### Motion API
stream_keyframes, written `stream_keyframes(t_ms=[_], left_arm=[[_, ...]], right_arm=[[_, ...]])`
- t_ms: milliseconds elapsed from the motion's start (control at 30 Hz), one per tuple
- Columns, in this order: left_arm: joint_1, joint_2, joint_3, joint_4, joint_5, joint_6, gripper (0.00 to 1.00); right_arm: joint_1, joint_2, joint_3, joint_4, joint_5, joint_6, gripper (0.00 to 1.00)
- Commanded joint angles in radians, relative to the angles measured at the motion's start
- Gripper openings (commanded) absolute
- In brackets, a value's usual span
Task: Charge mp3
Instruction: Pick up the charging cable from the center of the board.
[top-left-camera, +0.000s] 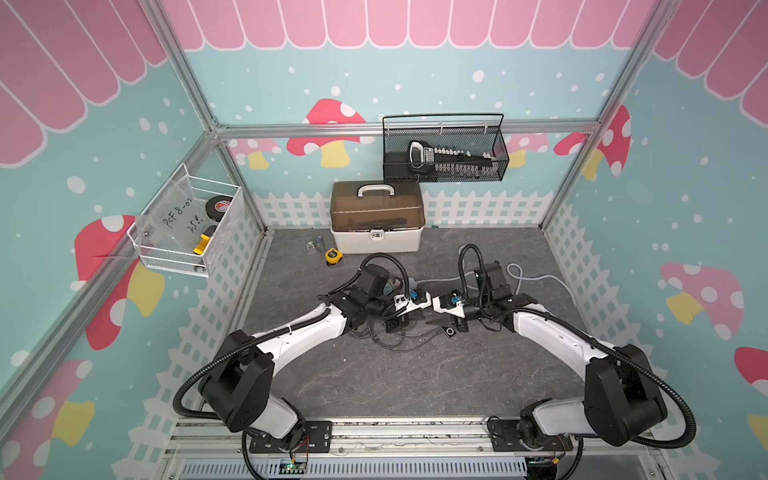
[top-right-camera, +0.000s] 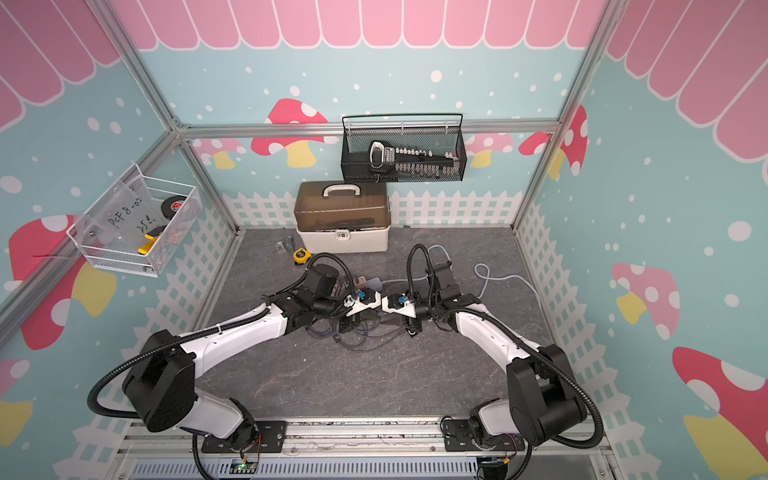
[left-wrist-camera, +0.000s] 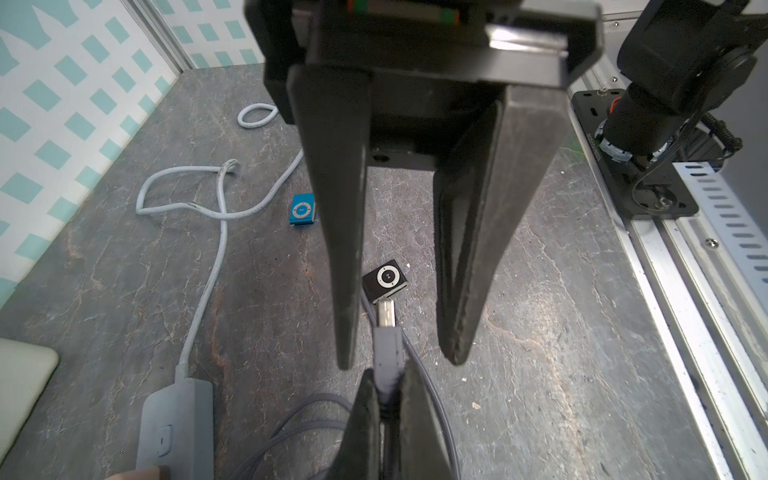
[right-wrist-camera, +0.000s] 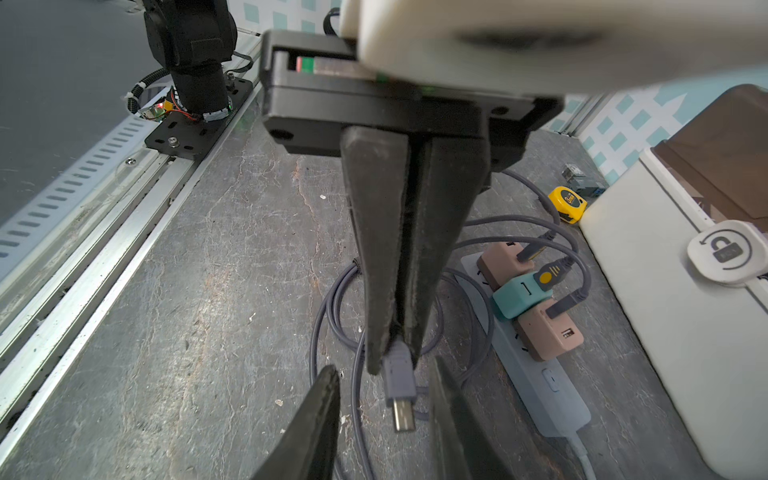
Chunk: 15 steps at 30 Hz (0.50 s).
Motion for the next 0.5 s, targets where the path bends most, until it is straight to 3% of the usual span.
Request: stream_keyframes(t_ms=[0, 400, 467], left_arm=[[-0.007, 0.005, 0.028, -0.013, 0.007, 0.028, 0.00], [-0.011, -0.005, 0.022, -0.046, -0.048, 0.059, 0.00], [-0.011, -0.008, 0.020, -0.046, -0.061, 0.060, 0.05]], right_arm=[[0.008, 0.020, 0.032, -0.005, -0.026, -0.016, 0.24], [0.010, 0.041, 0.044, -0.008, -0.028, 0.025, 0.07], [0.010, 0.043, 0.043, -0.008, -0.027, 0.033, 0.04]])
